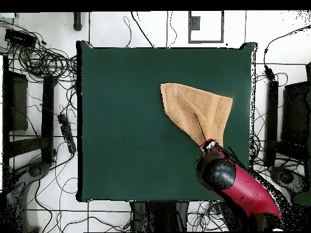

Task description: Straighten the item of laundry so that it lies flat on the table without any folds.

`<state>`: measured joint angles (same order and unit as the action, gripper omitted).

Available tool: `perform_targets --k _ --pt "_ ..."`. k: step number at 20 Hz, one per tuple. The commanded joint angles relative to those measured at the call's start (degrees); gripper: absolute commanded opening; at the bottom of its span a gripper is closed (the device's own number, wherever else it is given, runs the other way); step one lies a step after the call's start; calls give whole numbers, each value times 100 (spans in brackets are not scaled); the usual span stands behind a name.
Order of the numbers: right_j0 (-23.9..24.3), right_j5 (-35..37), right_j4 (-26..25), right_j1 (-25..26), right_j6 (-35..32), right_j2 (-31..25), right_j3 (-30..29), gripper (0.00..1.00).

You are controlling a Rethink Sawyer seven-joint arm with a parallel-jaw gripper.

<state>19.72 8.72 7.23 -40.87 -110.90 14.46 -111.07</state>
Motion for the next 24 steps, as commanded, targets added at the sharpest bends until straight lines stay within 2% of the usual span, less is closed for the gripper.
perform_targets --k 1,4,7,14,18,24 --pt "-305 451 55 276 -886 -28 12 100" --pt "-105 530 99 304 -781 -212 150 100" --pt "296 739 -34 321 -403 -399 382 100" --pt "1098 2090 -545 -196 775 -572 1112 100" --pt "1730 2642 -898 -481 1391 -929 1359 100" --pt "2516 2580 -1428 -628 1738 -1507 1200 100"
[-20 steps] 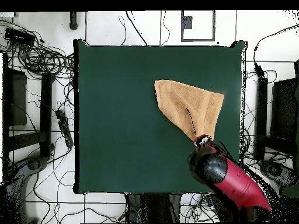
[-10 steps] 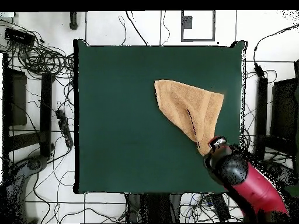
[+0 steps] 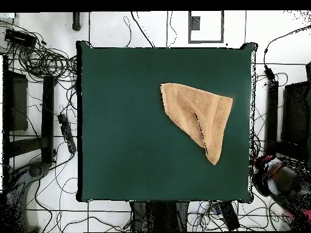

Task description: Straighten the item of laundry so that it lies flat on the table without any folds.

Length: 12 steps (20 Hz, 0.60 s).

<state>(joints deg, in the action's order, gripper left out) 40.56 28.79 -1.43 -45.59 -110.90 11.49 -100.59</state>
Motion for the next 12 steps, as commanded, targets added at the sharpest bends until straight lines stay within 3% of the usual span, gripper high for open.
perform_targets --k 1,7,12 --pt "550 488 -669 -181 1746 -1327 87 100" --pt "1182 90 -1094 3 1835 -2133 -170 100" --pt "1523 453 -1466 87 2126 -2742 39 100"
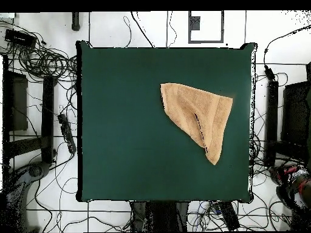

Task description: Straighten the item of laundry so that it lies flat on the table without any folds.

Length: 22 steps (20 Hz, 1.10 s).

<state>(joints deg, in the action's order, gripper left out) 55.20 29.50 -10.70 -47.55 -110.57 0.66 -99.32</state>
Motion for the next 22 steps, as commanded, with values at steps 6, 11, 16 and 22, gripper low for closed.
perform_targets --k 6,11,16,22 --pt "230 829 -833 361 2215 -2158 181 100" --pt "135 1298 -916 415 2189 -2314 500 100" --pt "90 1584 -889 513 2105 -2490 705 100" --pt "-111 2082 -1002 642 2047 -2509 1274 100"
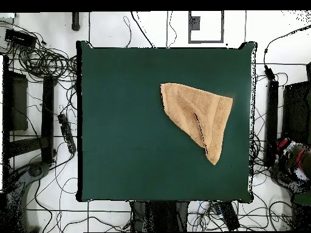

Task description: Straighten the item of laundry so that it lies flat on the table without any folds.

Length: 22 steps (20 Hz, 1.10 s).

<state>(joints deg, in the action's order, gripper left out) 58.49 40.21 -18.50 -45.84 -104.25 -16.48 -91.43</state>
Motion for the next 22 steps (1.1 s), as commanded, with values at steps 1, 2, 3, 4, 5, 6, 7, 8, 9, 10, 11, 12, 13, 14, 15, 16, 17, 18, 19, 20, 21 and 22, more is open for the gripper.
perform_targets --k 1,2,3,4,5,6,7,8,9,10,11,12,13,14,15,16,17,18,19,20,21,22 --pt "-446 1017 -212 544 1399 -835 559 100" --pt "-464 958 -221 595 1318 -850 598 100" --pt "-488 934 -235 663 1286 -892 666 100" --pt "-526 877 -226 712 1159 -894 695 100" --pt "-575 877 -204 776 1067 -905 752 100" --pt "-646 840 -193 819 925 -874 800 100" --pt "-718 814 -196 874 831 -853 867 100" --pt "-804 806 -203 923 716 -805 945 100" --pt "-879 813 -208 965 642 -766 1012 100" --pt "-959 869 -196 995 554 -720 1092 100" --pt "-1027 925 -189 1019 530 -696 1166 100" --pt "-1093 972 -170 1034 470 -671 1229 100" --pt "-1141 1013 -139 1068 454 -674 1298 100" --pt "-1174 1072 -78 1118 431 -683 1378 100" --pt "-1212 1121 -48 1179 442 -694 1493 100" --pt "-1263 1180 -33 1241 447 -692 1625 100" --pt "-1337 1239 -36 1296 432 -673 1776 100" --pt "-1402 1323 -29 1361 427 -660 1927 100" --pt "-1474 1368 -29 1427 391 -639 2072 100" --pt "-1530 1446 -5 1513 374 -637 2229 100" --pt "-1587 1525 19 1599 357 -635 2385 100" --pt "-1649 1608 28 1681 356 -634 2545 100"
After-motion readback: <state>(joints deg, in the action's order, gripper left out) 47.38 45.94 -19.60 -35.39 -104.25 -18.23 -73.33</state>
